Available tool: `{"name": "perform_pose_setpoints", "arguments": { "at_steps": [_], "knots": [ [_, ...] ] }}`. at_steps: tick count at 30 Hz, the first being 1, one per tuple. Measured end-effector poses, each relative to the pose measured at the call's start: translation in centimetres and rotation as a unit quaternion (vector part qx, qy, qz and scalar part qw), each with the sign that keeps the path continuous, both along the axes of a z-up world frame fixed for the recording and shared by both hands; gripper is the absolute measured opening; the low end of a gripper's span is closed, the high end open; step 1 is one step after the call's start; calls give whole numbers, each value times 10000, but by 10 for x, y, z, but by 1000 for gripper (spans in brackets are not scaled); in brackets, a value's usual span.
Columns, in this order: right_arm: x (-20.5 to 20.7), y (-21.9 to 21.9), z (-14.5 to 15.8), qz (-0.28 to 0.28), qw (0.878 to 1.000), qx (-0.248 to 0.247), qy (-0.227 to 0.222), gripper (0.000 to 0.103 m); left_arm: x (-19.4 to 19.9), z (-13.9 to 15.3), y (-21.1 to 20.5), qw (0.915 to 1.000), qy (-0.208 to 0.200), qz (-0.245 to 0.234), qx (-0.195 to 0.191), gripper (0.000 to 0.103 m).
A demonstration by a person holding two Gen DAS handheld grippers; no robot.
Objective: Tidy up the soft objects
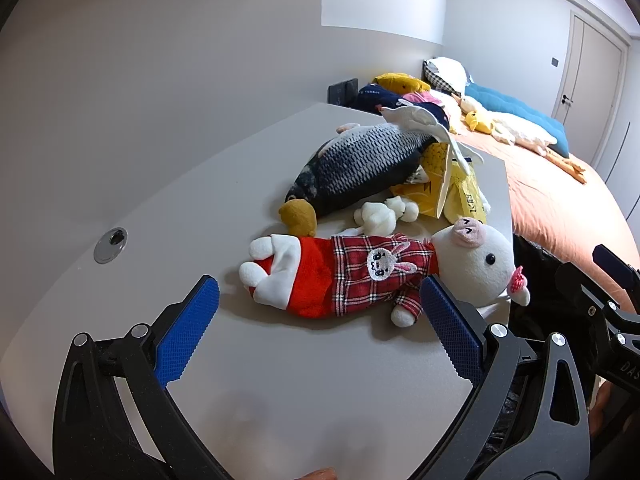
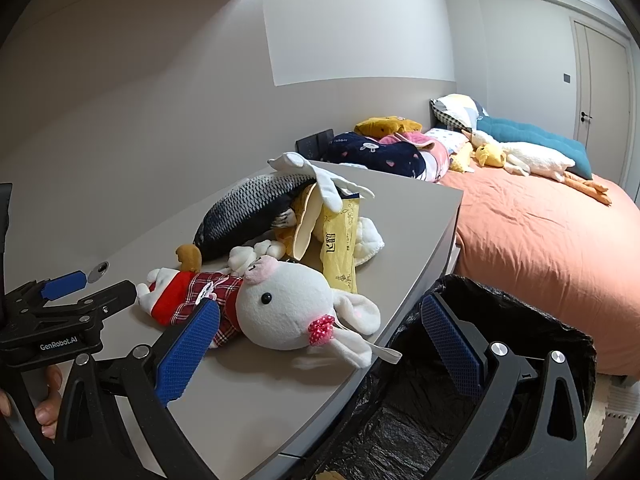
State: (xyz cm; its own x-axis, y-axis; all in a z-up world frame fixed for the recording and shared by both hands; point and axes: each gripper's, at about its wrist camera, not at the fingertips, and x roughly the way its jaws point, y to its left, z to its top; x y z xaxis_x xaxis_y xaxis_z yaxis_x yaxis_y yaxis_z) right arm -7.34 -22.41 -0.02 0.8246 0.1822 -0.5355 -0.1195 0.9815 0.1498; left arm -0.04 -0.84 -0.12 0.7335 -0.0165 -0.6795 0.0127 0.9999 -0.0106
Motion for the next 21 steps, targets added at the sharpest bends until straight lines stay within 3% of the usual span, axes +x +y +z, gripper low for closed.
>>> {"name": "perform_pose_setpoints", "arguments": {
  "at_steps": [21],
  "knots": [
    [2, -4, -3, -4, 10000, -36, 56, 100, 2, -8, -2, 9999, 45, -88, 49, 97]
  ]
}}
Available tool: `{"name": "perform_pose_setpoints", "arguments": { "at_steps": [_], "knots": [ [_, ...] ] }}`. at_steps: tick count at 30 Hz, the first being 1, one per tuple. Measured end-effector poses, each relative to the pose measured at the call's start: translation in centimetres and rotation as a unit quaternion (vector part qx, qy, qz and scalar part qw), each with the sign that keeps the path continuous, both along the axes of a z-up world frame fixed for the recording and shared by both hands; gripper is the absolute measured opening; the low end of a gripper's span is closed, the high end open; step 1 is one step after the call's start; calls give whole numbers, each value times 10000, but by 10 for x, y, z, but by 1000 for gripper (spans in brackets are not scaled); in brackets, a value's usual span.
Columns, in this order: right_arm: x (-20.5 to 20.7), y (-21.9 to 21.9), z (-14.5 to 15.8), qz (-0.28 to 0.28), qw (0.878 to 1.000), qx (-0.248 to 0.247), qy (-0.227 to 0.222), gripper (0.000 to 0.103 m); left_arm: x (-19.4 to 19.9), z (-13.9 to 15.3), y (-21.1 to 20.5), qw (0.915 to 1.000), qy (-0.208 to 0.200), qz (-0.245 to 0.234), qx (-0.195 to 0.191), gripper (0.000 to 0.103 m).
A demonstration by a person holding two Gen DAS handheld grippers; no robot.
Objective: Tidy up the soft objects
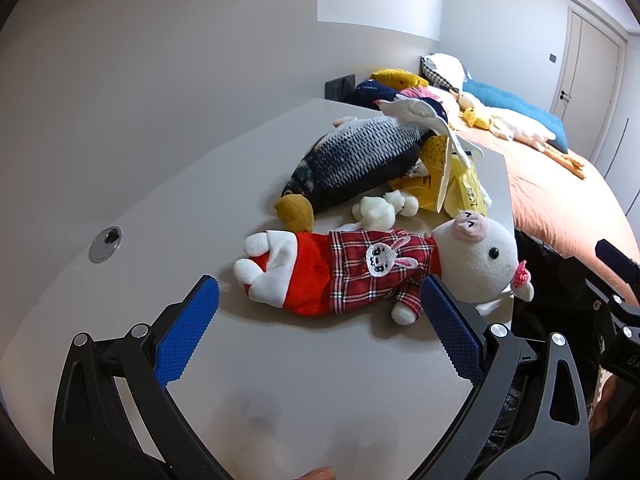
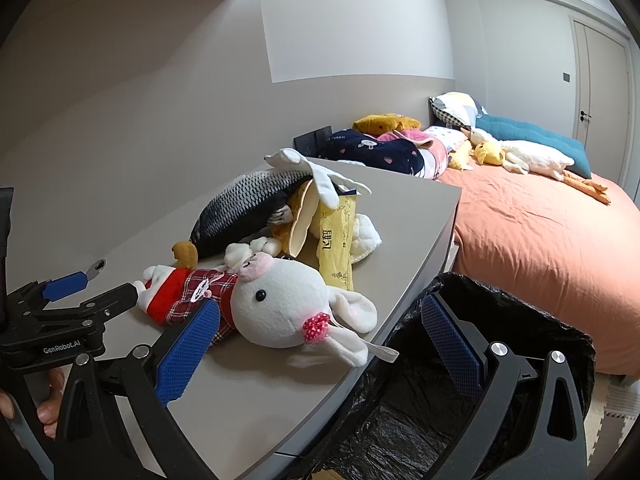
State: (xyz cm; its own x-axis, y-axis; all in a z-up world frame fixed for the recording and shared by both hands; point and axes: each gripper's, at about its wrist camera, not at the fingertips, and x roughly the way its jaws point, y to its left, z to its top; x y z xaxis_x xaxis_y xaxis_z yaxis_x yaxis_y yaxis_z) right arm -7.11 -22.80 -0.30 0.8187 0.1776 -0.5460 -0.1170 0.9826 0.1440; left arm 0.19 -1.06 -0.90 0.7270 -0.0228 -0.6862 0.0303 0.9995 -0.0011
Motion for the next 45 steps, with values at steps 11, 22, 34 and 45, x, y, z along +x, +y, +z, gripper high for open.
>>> {"name": "perform_pose_setpoints", "arguments": {
  "at_steps": [11, 22, 34, 45],
  "knots": [
    [13, -14, -9, -160, 9998, 106, 67, 100, 33, -20, -15, 9986, 327, -376, -195, 97],
    [28, -27, -16, -298, 9992, 273, 63, 100, 71, -50, -31, 9956, 700, -622, -29, 97],
    [40, -34, -25, -372, 9985, 389, 115, 100, 81, -78, -36, 9919, 1021, -745, 154, 97],
    [46, -36, -33, -373, 9983, 412, 183, 100, 75, -70, -38, 9939, 868, -675, 51, 37]
  ]
}}
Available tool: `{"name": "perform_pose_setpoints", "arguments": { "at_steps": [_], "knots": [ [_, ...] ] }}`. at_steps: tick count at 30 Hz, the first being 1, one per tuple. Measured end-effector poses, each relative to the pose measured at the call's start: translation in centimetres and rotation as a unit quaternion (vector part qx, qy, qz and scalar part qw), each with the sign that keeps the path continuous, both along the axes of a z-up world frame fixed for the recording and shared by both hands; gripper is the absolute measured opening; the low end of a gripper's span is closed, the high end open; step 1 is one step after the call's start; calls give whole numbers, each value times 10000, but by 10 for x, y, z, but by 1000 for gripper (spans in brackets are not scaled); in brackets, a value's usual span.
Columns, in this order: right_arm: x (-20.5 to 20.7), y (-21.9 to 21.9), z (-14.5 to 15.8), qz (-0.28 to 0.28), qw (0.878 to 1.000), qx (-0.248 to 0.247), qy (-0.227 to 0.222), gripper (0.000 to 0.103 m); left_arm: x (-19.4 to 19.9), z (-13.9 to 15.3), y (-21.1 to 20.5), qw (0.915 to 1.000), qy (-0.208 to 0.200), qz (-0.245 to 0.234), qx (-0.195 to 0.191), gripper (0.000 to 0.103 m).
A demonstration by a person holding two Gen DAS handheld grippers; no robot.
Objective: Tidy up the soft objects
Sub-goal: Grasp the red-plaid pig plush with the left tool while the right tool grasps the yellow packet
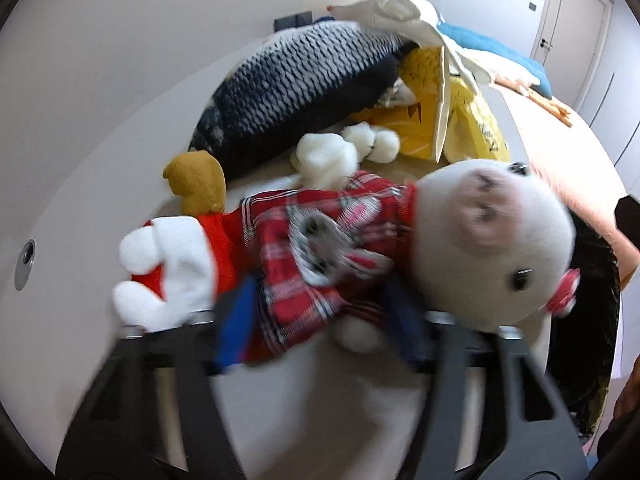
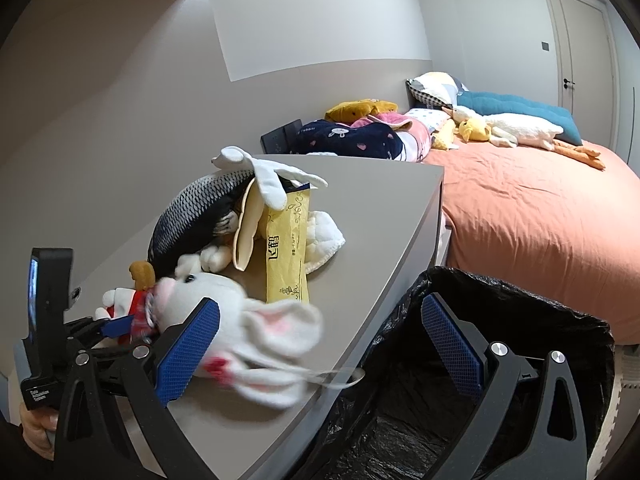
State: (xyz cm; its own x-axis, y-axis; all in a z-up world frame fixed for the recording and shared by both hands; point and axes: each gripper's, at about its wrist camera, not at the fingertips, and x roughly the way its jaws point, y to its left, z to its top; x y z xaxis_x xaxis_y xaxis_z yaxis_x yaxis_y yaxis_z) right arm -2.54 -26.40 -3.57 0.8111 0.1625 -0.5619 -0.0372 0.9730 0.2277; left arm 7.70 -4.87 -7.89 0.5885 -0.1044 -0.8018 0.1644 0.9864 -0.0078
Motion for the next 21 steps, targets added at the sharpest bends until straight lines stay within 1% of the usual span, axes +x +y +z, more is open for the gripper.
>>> {"name": "perform_pose_setpoints", "arguments": {
  "at_steps": [1, 2, 4, 5, 7, 10, 13, 18, 20, 21],
  "knots": [
    [0, 0, 0, -3, 10000, -2, 3, 100, 0, 0, 1, 9999, 22, -7, -102, 32],
    [0, 0, 0, -3, 10000, -2, 4, 100, -1, 0, 4, 9999, 1, 3, -163, 29],
    [-1, 0, 0, -2, 10000, 1, 0, 100, -4, 1, 8, 9995, -68, 21, -311, 20],
    [-2, 0, 0, -1, 10000, 0, -4, 100, -6, 2, 11, 9991, -131, 28, -405, 17],
    [-1, 0, 0, 4, 10000, -6, -12, 100, -13, 8, 16, 9977, -309, 12, -602, 15],
    [-2, -1, -1, 17, 10000, -2, -14, 100, -27, 23, 17, 9959, -668, -12, -607, 14],
    [1, 1, -3, 56, 10000, 26, 37, 100, -34, 35, 23, 9947, -852, 35, -579, 14],
    [10, 8, -8, 163, 9998, -18, 133, 100, -43, 55, 39, 9929, -995, 146, -634, 14],
    [14, 11, -10, 175, 9997, -41, 187, 100, -45, 63, 49, 9915, -1048, 215, -740, 14],
    [19, 12, -13, 183, 9994, -29, 283, 100, -44, 66, 53, 9910, -1063, 238, -783, 14]
  ]
}}
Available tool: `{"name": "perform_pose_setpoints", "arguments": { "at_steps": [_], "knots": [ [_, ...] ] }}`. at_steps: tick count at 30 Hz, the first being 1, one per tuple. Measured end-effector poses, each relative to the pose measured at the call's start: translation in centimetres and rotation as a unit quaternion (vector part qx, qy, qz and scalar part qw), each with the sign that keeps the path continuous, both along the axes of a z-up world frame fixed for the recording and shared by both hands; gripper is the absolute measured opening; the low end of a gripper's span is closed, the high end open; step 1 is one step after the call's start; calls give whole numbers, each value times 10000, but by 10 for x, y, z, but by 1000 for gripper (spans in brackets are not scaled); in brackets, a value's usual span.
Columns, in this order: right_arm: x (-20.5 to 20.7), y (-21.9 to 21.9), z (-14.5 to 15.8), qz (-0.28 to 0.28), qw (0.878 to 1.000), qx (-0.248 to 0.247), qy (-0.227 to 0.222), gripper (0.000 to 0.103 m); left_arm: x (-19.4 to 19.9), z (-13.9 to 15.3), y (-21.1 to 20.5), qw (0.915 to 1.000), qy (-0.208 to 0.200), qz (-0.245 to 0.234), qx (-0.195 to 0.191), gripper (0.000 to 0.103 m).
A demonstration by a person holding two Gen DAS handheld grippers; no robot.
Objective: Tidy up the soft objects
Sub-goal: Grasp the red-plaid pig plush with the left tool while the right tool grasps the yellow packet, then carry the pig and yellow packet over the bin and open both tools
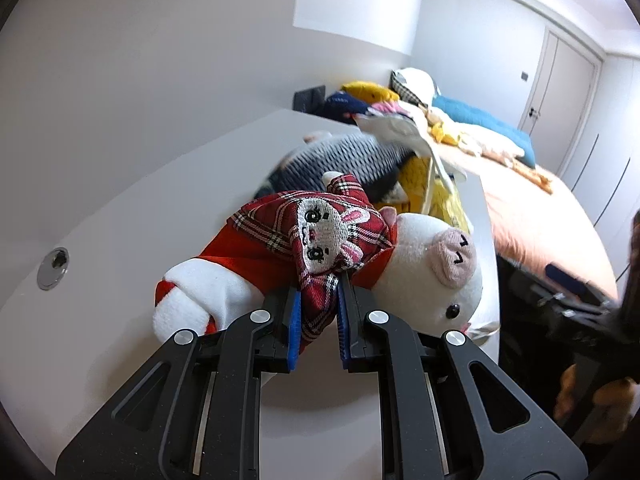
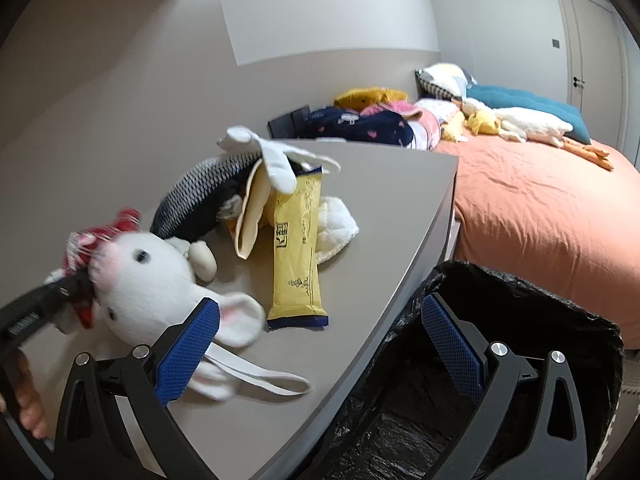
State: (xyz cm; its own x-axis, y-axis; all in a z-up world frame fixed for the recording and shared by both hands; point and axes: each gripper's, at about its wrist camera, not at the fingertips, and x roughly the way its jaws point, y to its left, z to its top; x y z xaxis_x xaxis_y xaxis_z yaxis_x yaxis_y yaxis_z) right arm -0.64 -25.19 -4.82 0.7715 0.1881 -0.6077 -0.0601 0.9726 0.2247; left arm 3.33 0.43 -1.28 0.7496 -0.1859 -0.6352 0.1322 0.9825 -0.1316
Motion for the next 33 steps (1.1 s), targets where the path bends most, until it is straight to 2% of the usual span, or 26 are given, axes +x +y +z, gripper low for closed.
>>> {"name": "perform_pose_setpoints", "arguments": {
  "at_steps": [5, 12, 18, 21, 25, 26, 33],
  "knots": [
    [17, 6, -5, 114, 9999, 26, 71, 100, -6, 18, 22, 9994, -227, 195, -175, 14],
    [43, 19, -10, 298, 9994, -55, 178, 100, 0, 30, 40, 9981, -337, 404, -307, 14],
    [68, 31, -19, 328, 9982, -308, 406, 79, 8, 33, 47, 9974, -367, 490, -385, 14],
    [76, 34, -25, 310, 9974, -418, 499, 64, 9, 34, 51, 9969, -401, 522, -435, 14],
    [80, 33, -32, 350, 9966, -311, 679, 32, 3, 35, 54, 9968, -417, 518, -443, 14],
    [79, 32, -32, 364, 9964, -259, 714, 30, 1, 35, 54, 9968, -422, 523, -425, 14],
    [55, 20, -17, 289, 9983, -52, 509, 29, -9, 40, 48, 9966, -501, 507, -417, 14]
  ]
}}
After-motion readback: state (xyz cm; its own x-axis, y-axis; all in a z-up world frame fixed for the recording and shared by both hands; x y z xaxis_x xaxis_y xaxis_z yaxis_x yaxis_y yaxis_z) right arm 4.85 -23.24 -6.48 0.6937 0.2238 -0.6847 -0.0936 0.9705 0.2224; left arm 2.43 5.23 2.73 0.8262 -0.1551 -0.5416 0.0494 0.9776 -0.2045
